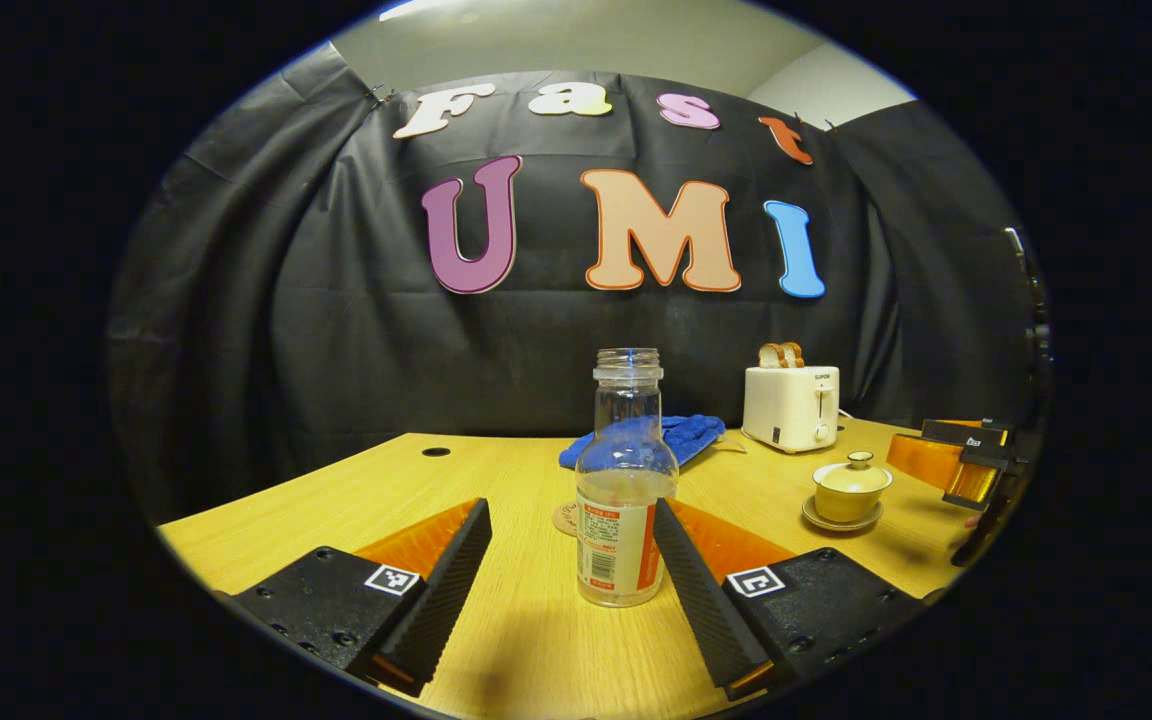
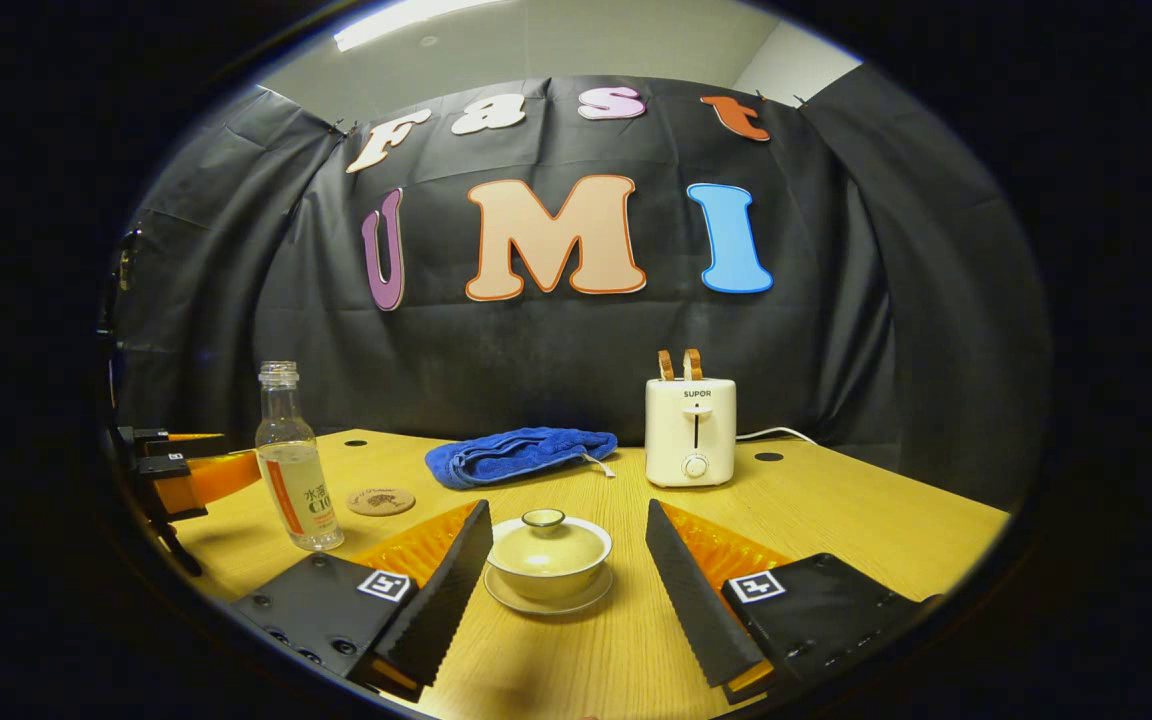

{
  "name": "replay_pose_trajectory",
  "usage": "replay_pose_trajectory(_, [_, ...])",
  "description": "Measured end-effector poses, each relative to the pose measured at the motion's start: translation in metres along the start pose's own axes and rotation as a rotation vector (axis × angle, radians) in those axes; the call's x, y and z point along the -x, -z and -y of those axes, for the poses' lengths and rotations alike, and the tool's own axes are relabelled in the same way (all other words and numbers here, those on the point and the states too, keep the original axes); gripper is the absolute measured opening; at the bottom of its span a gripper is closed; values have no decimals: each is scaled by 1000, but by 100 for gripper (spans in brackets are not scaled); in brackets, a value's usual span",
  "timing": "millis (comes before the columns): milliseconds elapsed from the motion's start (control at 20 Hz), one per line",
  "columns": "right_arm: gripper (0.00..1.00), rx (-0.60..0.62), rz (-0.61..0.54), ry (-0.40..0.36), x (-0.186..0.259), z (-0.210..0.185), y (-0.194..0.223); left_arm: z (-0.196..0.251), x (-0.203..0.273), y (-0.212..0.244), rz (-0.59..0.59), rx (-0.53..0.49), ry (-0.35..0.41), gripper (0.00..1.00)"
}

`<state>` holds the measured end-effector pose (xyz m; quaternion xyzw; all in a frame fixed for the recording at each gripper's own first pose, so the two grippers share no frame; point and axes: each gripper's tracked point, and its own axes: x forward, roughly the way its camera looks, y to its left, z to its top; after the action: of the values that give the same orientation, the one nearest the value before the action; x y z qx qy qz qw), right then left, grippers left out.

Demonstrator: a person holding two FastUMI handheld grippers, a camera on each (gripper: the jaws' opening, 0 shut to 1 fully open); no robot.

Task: Open the teacup lid with one hand, grasp the water bottle and pour water into the teacup with the other hand; after pouring, place the water bottle on the coaster and then close the teacup lid.

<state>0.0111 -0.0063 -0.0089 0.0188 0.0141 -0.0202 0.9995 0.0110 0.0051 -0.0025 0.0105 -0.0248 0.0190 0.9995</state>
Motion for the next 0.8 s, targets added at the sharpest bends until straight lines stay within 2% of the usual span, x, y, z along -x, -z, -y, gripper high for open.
replay_pose_trajectory(50, [98, -1, -2, -24, -2, -6, 1, 0, 0, 0, 0, 1, 0, 95])
replay_pose_trajectory(150, [94, -2, -6, -55, -8, -13, 1, 0, 1, 0, 0, 1, 0, 95])
replay_pose_trajectory(200, [98, -2, -6, -50, -12, -13, 1, 0, 0, 1, 0, 1, 0, 95])
replay_pose_trajectory(250, [94, -1, -7, -45, -16, -12, 2, 0, 0, 0, 0, 1, 0, 95])
replay_pose_trajectory(400, [94, 0, -25, -48, -28, -16, 5, 0, 0, 1, 0, 1, 0, 95])
replay_pose_trajectory(500, [98, 4, -56, -49, -36, -19, 10, 0, 0, 1, 0, 1, 0, 95])
replay_pose_trajectory(550, [94, 6, -74, -51, -41, -20, 15, 0, 0, 0, 0, 1, -1, 95])
replay_pose_trajectory(650, [95, 9, -102, -51, -47, -21, 18, 0, 0, 0, 0, 1, -1, 95])
replay_pose_trajectory(800, [91, 5, -116, -51, -54, -22, 19, 0, 0, 1, 0, 1, -1, 95])
